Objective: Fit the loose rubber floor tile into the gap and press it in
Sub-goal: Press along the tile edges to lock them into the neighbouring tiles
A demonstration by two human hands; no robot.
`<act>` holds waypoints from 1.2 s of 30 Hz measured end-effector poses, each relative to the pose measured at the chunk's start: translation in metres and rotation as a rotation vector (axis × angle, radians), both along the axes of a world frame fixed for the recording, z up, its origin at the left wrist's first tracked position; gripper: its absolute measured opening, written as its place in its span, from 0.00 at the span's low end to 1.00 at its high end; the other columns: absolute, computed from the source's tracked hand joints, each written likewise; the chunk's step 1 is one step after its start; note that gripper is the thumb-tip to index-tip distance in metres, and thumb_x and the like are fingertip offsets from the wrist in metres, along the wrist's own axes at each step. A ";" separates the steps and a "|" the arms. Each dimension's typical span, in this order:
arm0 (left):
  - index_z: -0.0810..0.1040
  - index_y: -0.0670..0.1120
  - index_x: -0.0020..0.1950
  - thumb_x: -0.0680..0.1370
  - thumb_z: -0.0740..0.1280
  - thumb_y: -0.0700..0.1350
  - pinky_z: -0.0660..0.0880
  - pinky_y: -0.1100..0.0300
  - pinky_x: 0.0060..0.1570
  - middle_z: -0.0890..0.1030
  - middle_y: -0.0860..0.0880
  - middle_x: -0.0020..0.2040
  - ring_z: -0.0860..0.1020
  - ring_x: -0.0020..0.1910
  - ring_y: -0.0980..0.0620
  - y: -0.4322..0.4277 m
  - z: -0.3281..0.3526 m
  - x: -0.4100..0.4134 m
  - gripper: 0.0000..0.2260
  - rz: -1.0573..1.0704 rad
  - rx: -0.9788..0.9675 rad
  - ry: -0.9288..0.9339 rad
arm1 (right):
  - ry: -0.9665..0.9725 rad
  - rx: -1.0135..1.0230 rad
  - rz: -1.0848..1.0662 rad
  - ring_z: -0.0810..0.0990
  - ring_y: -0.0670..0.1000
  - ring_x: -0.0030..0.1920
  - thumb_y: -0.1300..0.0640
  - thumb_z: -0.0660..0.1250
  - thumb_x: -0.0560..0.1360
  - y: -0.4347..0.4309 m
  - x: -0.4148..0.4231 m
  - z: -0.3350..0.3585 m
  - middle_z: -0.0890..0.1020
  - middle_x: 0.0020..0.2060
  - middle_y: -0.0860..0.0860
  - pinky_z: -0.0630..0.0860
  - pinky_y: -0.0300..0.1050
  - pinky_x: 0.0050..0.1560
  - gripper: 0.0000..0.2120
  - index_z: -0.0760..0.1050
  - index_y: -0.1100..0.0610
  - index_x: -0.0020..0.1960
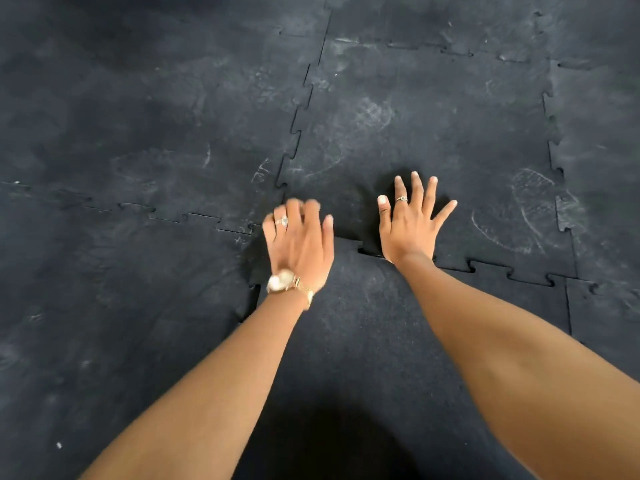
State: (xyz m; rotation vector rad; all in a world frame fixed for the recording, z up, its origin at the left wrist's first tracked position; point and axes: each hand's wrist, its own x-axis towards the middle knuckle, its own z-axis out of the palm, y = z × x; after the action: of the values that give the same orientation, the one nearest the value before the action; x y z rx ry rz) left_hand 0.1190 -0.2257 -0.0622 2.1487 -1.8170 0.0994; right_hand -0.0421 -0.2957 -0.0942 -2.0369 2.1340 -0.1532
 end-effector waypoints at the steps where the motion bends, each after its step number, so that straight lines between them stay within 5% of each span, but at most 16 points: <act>1: 0.76 0.45 0.57 0.80 0.57 0.51 0.67 0.46 0.61 0.76 0.44 0.56 0.74 0.58 0.41 -0.021 0.002 -0.006 0.14 0.011 -0.009 0.036 | -0.010 -0.019 -0.013 0.40 0.58 0.78 0.42 0.40 0.81 -0.001 0.000 0.000 0.52 0.78 0.52 0.40 0.73 0.70 0.29 0.55 0.53 0.78; 6: 0.58 0.43 0.78 0.83 0.49 0.54 0.45 0.44 0.76 0.61 0.38 0.76 0.52 0.78 0.38 -0.074 -0.023 -0.052 0.25 -0.026 0.156 0.071 | -0.078 -0.121 -0.076 0.44 0.58 0.78 0.52 0.46 0.83 0.000 -0.003 -0.006 0.56 0.78 0.52 0.41 0.72 0.71 0.23 0.58 0.55 0.77; 9: 0.48 0.45 0.80 0.83 0.47 0.56 0.44 0.40 0.75 0.54 0.37 0.78 0.48 0.78 0.38 -0.078 -0.046 -0.054 0.28 -0.033 0.137 0.016 | -0.164 -0.198 -0.175 0.46 0.58 0.78 0.59 0.50 0.82 -0.001 -0.006 -0.006 0.59 0.76 0.53 0.43 0.70 0.73 0.22 0.62 0.57 0.75; 13: 0.48 0.46 0.80 0.82 0.46 0.57 0.45 0.37 0.74 0.53 0.37 0.78 0.48 0.78 0.37 -0.080 -0.045 -0.054 0.29 -0.057 0.071 -0.041 | -0.195 -0.289 -0.235 0.50 0.58 0.78 0.62 0.56 0.80 0.025 -0.017 -0.002 0.62 0.75 0.55 0.44 0.66 0.74 0.22 0.65 0.58 0.73; 18: 0.50 0.46 0.80 0.82 0.48 0.55 0.46 0.38 0.75 0.54 0.37 0.78 0.48 0.78 0.38 -0.076 -0.039 -0.054 0.28 -0.075 0.111 0.015 | -0.094 -0.027 -0.418 0.44 0.58 0.78 0.43 0.46 0.82 0.056 -0.011 -0.006 0.52 0.78 0.57 0.39 0.64 0.75 0.30 0.50 0.57 0.78; 23: 0.55 0.41 0.78 0.83 0.55 0.50 0.43 0.48 0.77 0.57 0.40 0.78 0.47 0.79 0.41 -0.060 -0.015 -0.035 0.26 -0.195 -0.062 0.511 | 0.022 0.028 -0.357 0.41 0.59 0.78 0.36 0.37 0.78 0.052 -0.011 -0.009 0.48 0.79 0.56 0.38 0.65 0.74 0.35 0.45 0.54 0.79; 27: 0.54 0.42 0.79 0.84 0.52 0.53 0.40 0.52 0.77 0.56 0.41 0.79 0.47 0.78 0.41 -0.057 -0.001 0.032 0.26 -0.200 -0.233 0.203 | 0.019 0.019 -0.361 0.42 0.59 0.78 0.35 0.38 0.78 0.053 -0.011 -0.011 0.49 0.79 0.56 0.38 0.65 0.74 0.36 0.46 0.54 0.79; 32: 0.44 0.44 0.80 0.81 0.42 0.61 0.43 0.40 0.75 0.45 0.38 0.79 0.41 0.78 0.40 -0.059 -0.034 0.053 0.32 -0.105 0.304 -0.129 | 0.016 -0.011 -0.366 0.42 0.58 0.78 0.35 0.40 0.79 0.054 -0.010 -0.012 0.49 0.79 0.56 0.39 0.65 0.74 0.36 0.46 0.56 0.79; 36: 0.44 0.47 0.80 0.79 0.37 0.63 0.42 0.36 0.74 0.44 0.38 0.79 0.41 0.78 0.40 -0.060 -0.036 0.054 0.33 -0.078 0.320 -0.179 | -0.015 -0.023 -0.385 0.41 0.57 0.78 0.39 0.44 0.80 0.066 0.021 -0.002 0.48 0.79 0.56 0.40 0.68 0.73 0.35 0.45 0.60 0.78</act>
State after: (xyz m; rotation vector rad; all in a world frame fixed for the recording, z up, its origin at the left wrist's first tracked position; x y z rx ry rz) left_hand 0.1728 -0.2858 -0.0983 2.3417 -2.1413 -0.0197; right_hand -0.0207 -0.2300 -0.0962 -1.6066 2.5009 -0.2443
